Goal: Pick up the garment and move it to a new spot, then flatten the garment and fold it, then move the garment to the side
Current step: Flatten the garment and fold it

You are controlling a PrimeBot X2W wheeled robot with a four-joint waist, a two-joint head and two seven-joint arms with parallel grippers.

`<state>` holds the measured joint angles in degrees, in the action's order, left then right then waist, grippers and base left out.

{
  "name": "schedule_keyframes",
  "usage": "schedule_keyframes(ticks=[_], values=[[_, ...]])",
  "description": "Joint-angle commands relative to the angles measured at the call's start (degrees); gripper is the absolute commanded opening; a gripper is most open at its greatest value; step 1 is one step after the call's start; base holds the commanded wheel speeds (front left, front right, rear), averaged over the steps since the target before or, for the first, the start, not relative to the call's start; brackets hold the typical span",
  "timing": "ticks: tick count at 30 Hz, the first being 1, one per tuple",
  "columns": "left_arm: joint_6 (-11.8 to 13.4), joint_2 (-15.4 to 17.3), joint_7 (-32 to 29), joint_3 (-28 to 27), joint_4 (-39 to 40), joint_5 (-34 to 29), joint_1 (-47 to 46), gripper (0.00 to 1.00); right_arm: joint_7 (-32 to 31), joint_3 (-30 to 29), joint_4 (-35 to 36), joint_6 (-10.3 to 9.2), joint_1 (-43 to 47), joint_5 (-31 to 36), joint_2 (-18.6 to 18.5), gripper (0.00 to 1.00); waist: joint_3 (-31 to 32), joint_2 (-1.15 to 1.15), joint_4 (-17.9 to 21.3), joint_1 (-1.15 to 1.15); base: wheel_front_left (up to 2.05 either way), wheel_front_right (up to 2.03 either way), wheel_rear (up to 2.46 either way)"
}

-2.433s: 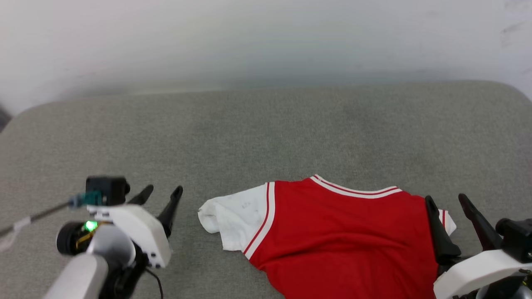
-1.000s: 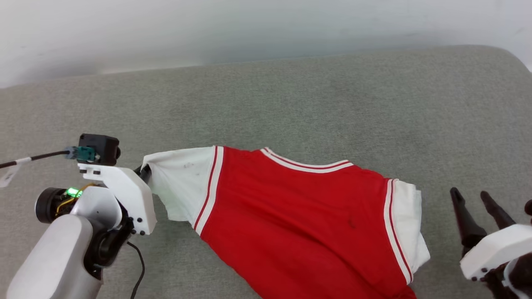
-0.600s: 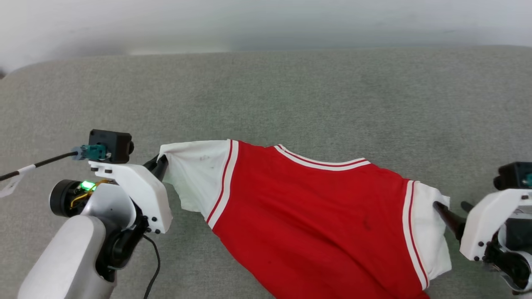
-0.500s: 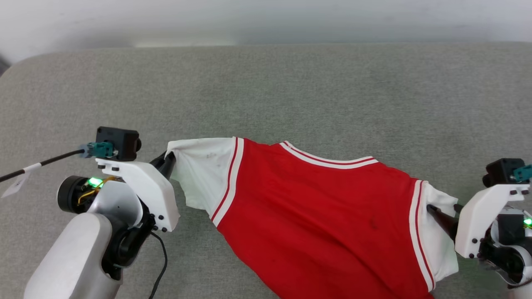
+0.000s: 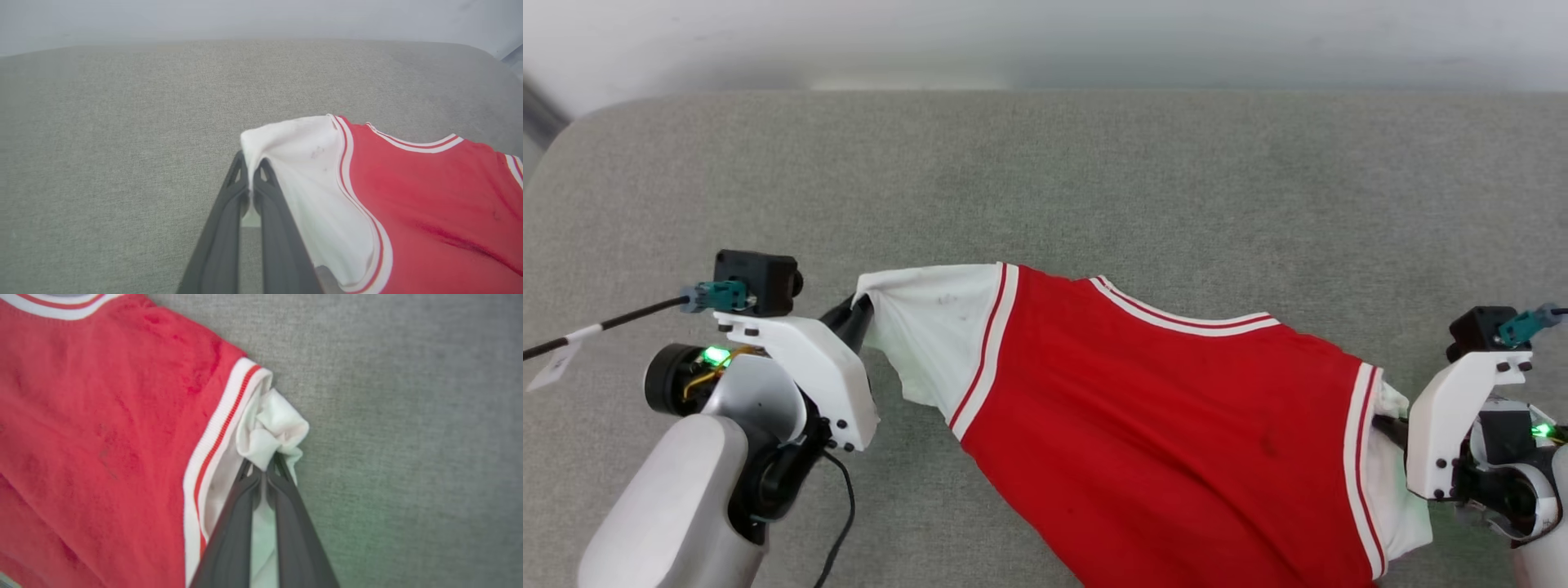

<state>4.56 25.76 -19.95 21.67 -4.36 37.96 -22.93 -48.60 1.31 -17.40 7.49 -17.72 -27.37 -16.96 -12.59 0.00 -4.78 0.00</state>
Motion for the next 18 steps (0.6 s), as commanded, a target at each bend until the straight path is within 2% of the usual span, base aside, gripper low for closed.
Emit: schedule_keyframes(ticks=[1, 7, 10, 18], values=[[0.2, 0.1, 2.1, -0.9, -0.1, -0.8, -1.5, 0.00, 1.3, 0.6, 0.0, -0.01, -1.2, 0.1, -0.3, 0.00, 1.4, 0.00, 0.7, 0.00, 0.00, 0.00, 0.00], [0.7, -0.4, 6.0, -2.3, -1.0, -1.5, -3.2, 0.00, 6.6, 1.5, 2.4, -0.01, -5.1, 2.1, -2.7, 0.00, 5.0, 0.00, 2.1, 0.00, 0.00, 0.00, 0.00], [0.1, -1.0, 8.5, -3.6, -2.5, -1.0, -6.0, 0.00, 9.7, 2.3, 2.6, -0.02, -8.7, 3.8, -3.5, 0.00, 6.8, 0.00, 2.9, 0.00, 0.00, 0.00, 0.00], [-1.4, -1.7, 14.3, -7.3, -11.0, -0.8, -19.1, 0.00, 18.5, 4.2, 0.6, -0.01, -24.0, 7.4, -1.6, 0.00, 5.6, 0.00, 5.1, 0.00, 0.00, 0.00, 0.00]])
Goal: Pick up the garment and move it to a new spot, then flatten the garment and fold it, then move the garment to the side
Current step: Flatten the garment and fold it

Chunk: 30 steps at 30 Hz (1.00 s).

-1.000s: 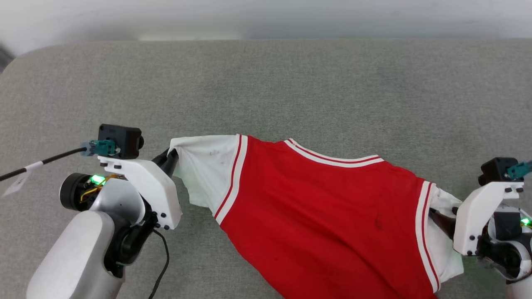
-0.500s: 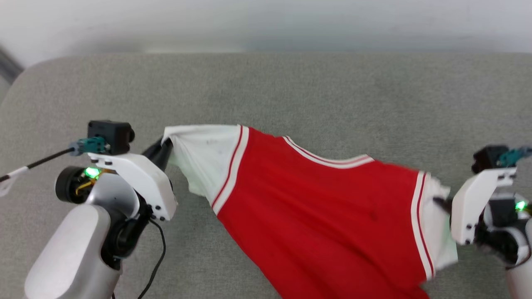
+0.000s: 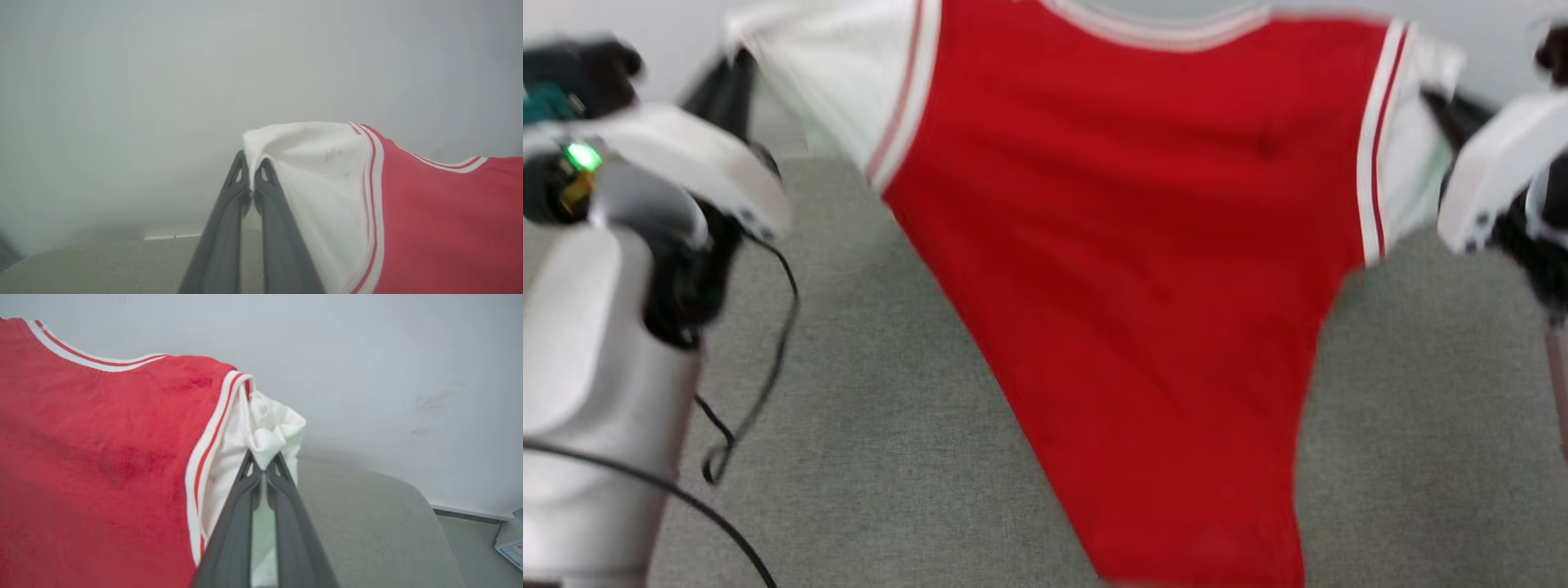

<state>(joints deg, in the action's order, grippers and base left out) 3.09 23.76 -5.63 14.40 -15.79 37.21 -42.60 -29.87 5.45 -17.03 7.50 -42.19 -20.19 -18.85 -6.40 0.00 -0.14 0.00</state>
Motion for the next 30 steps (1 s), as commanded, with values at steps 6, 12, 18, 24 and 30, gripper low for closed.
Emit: schedule_keyframes(ticks=[6, 12, 18, 24, 30], values=[[-1.9, 0.6, 4.6, -2.2, -7.5, -1.0, -14.3, 0.00, 7.6, 0.2, -5.5, -0.03, -15.1, 2.1, 2.4, 0.00, -6.1, 0.00, 1.3, 0.00, 0.00, 0.00, 0.00], [-4.2, 1.7, 8.5, -3.1, -13.6, -2.3, -30.0, 0.00, 15.2, 1.1, -10.5, -0.03, -30.3, 3.5, 3.9, 0.00, -12.7, 0.00, 1.5, 0.00, 0.00, 0.00, 0.00], [-6.1, 1.6, 10.0, -3.2, -18.8, -2.5, -43.7, 0.00, 20.5, 1.3, -14.6, -0.03, -43.7, 4.3, 4.4, 0.00, -20.4, 0.00, 1.1, 0.00, 0.00, 0.00, 0.00], [-8.3, 0.5, 11.2, -3.6, -25.2, -0.6, -50.5, 0.00, 25.0, 2.8, -20.8, -0.03, -51.0, 5.0, 5.8, 0.00, -25.5, 0.00, 1.1, 0.00, 0.00, 0.00, 0.00], [-9.7, -0.1, 12.4, -1.7, -31.6, -0.1, -50.9, 0.00, 28.2, 5.8, -28.0, -0.03, -52.6, 3.8, 6.6, 0.00, -28.4, 0.00, 0.9, 0.00, 0.00, 0.00, 0.00]])
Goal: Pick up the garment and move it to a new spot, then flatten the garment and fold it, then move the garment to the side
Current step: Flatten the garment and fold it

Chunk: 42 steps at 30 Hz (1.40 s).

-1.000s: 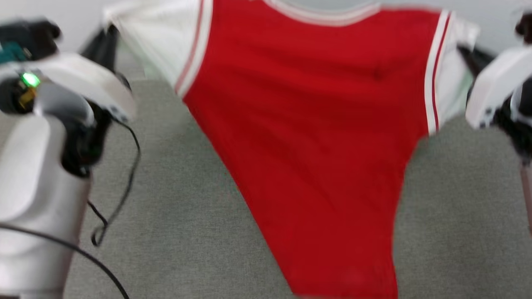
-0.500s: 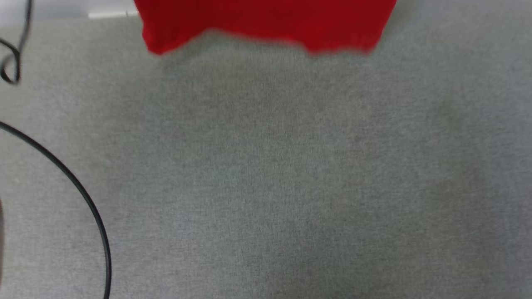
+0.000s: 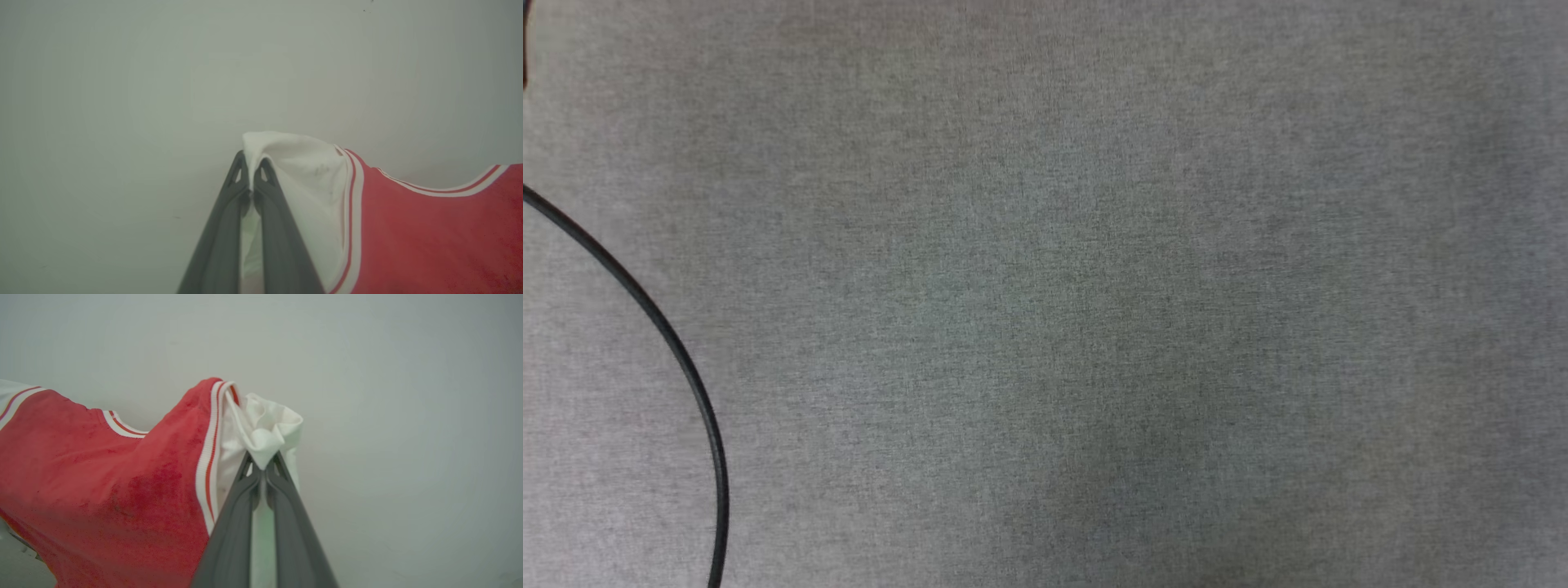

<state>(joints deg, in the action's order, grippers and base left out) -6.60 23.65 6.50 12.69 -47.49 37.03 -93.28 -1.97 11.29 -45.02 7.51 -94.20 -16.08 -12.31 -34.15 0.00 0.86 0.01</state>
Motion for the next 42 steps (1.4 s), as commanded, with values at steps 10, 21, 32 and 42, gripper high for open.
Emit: schedule_keyframes(ticks=[10, 21, 32, 42], values=[[-0.9, 0.9, 1.1, 4.1, -4.5, 4.2, 10.7, 0.00, 3.2, 9.0, -7.4, -0.04, 7.3, -4.0, -0.6, 0.00, 1.4, 0.00, 0.8, -0.01, 0.00, 0.00, 0.00], [-0.9, 4.4, 6.5, 6.6, 2.9, 11.2, 40.4, 0.00, 6.0, 15.3, -2.3, -0.04, 34.7, -14.0, -4.5, 0.00, 15.6, 0.00, 0.9, -0.01, 0.00, 0.00, 0.00], [8.8, 6.8, 7.5, 5.1, 20.8, 12.9, 73.3, 0.00, 4.6, 10.8, 14.1, -0.06, 67.0, -17.5, -7.7, 0.00, 26.8, 0.00, 1.1, -0.01, 0.00, 0.00, 0.00], [20.6, 8.0, 5.2, 2.5, 39.9, 16.2, 97.2, 0.00, -3.2, -1.9, 30.0, -0.07, 93.1, -13.7, -3.7, 0.00, 31.4, 0.00, 0.8, -0.01, 0.00, 0.00, 0.00]])
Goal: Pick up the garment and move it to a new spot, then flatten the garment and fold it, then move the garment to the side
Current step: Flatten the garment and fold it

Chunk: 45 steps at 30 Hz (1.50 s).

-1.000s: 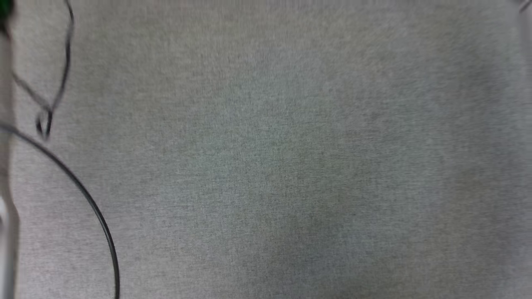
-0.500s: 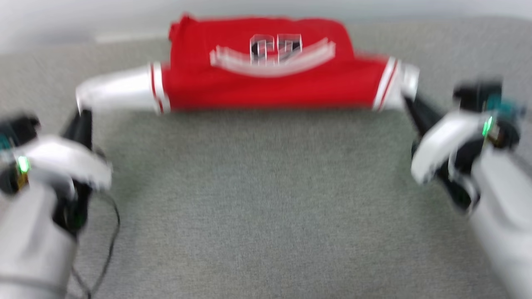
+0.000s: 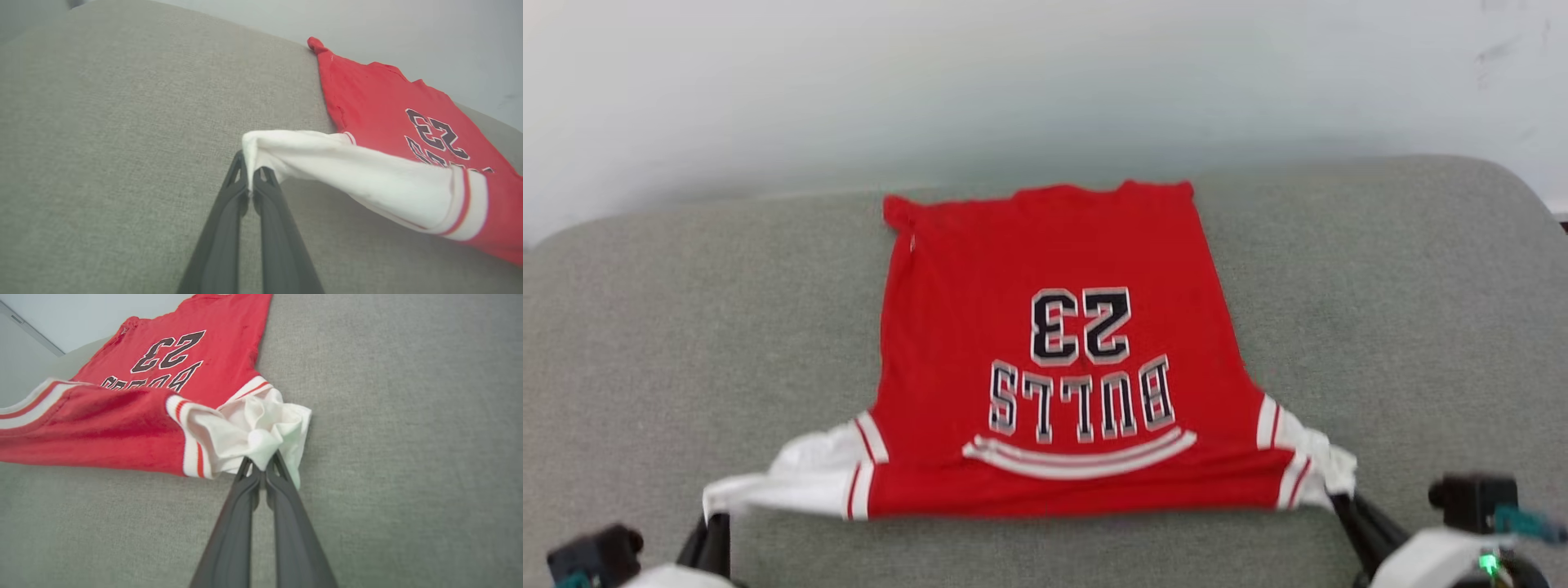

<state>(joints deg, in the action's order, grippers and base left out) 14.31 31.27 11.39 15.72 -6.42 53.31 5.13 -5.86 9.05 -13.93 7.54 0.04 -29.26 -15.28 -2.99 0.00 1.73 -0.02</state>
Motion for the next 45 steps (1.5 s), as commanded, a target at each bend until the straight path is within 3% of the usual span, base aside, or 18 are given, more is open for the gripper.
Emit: schedule_keyframes(ticks=[1, 7, 8, 9, 14, 20, 25, 31, 36, 45], values=[[0.7, 0.5, -0.3, -0.6, 0.6, 0.3, 0.9, 0.00, -0.2, -1.0, 0.9, -0.10, 1.5, 0.2, 0.3, 0.00, 0.6, 0.00, -0.1, 0.02, 0.00, 0.00, 0.00], [5.3, 1.0, -1.9, -0.8, 8.7, 1.1, 9.9, 0.00, -7.0, -4.6, 8.9, -0.10, 12.7, 4.9, 3.9, 0.04, 1.0, 0.00, -0.6, 0.02, 0.00, 0.00, 0.00], [5.7, 0.9, -2.0, -0.7, 9.7, 1.2, 10.7, 0.00, -7.6, -4.6, 9.9, -0.09, 13.4, 4.9, 4.4, 0.43, 0.9, 0.00, -0.7, 0.02, 0.00, 0.00, 0.00], [6.0, 0.9, -2.2, -0.5, 10.6, 1.1, 11.0, 0.00, -8.1, -5.1, 10.8, -0.09, 13.9, 5.1, 4.7, 1.00, 0.8, 0.00, -0.9, 0.02, 0.00, 0.00, 0.00], [6.9, 1.2, -3.5, 0.8, 13.5, 0.2, 9.8, 0.00, -9.2, -8.1, 15.1, -0.07, 11.5, 4.2, 7.2, 1.00, -0.5, 0.00, -2.0, 0.02, 0.00, 0.00, 0.00], [6.7, 1.2, -3.3, 1.8, 16.3, -1.5, 6.6, 0.00, -11.3, -13.3, 15.1, -0.06, 0.4, 2.7, 8.4, 1.00, -4.1, 0.00, -3.9, 0.02, 0.00, 0.00, 0.00], [5.0, 0.8, -3.9, 3.8, 18.2, -3.4, 1.4, 0.00, -14.7, -16.5, 5.6, -0.06, -15.6, 2.5, 5.3, 1.00, -9.8, 0.00, -7.7, 0.02, 0.00, 0.00, 0.00], [2.5, -0.6, -2.7, 5.7, 19.0, -5.5, -5.2, 0.00, -22.7, -16.5, -8.1, -0.06, -34.8, 4.8, 0.6, 1.00, -16.4, 0.00, -13.0, 0.02, 0.00, 0.00, 0.00], [0.7, -1.4, -1.8, 6.9, 18.9, -6.8, -9.5, 0.00, -28.5, -16.5, -18.2, -0.06, -48.6, 8.4, -0.4, 1.00, -20.4, 0.00, -16.0, 0.02, 0.00, 0.00, 0.00], [-2.5, -4.6, -0.3, 9.1, 18.1, -7.6, -15.4, 0.00, -34.8, -18.9, -29.2, -0.06, -62.2, 16.6, -2.5, 1.00, -26.7, 0.00, -20.5, 0.02, 0.00, 0.00, 0.00]])
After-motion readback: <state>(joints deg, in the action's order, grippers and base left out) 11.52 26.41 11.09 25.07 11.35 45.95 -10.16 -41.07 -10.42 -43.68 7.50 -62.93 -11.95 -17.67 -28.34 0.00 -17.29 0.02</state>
